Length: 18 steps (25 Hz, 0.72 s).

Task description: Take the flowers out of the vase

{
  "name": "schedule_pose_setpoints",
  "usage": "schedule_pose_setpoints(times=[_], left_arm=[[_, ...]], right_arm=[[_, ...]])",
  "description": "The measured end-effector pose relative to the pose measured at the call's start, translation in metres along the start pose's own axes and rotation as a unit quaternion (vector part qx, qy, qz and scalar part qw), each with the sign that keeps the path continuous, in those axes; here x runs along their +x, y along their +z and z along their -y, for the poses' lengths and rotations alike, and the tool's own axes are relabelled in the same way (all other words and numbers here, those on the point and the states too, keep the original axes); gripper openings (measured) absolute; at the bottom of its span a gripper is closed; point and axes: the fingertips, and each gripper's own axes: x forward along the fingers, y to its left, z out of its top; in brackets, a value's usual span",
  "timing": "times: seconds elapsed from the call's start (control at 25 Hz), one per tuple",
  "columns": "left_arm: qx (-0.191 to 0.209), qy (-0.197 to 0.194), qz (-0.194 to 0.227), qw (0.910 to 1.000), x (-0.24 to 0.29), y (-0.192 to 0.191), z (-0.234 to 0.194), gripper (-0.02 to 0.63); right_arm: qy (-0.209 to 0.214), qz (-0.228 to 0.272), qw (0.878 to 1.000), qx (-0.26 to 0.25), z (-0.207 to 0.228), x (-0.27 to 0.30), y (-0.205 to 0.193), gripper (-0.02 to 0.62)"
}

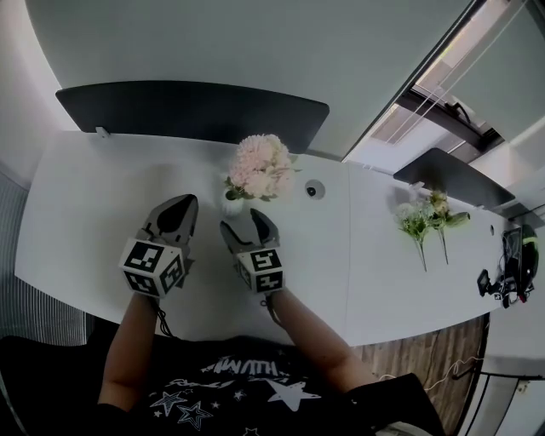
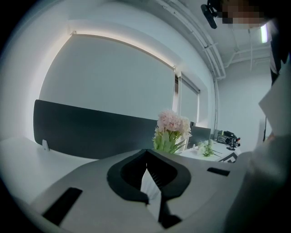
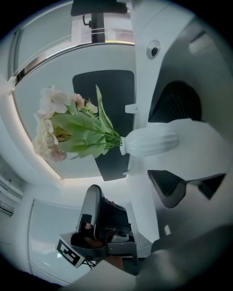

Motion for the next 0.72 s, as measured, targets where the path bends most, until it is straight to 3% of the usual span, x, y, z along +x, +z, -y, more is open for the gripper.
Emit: schedule_pose_setpoints(times=[0.44, 0.72], left_arm=[[-0.012, -0.089, 0.023, 0.9957, 0.028, 0.004, 0.021, 0.011], [0.019, -0.104, -0.005, 0.9944, 0.044, -0.009, 0.027, 0.012]], right_arm=[[0.003, -0.013, 1.0, 0.001, 0.01, 0.031, -0.011, 0.308], [0.008, -0.01, 1.0, -0.003, 0.013, 0.04, -0.015, 0.305]])
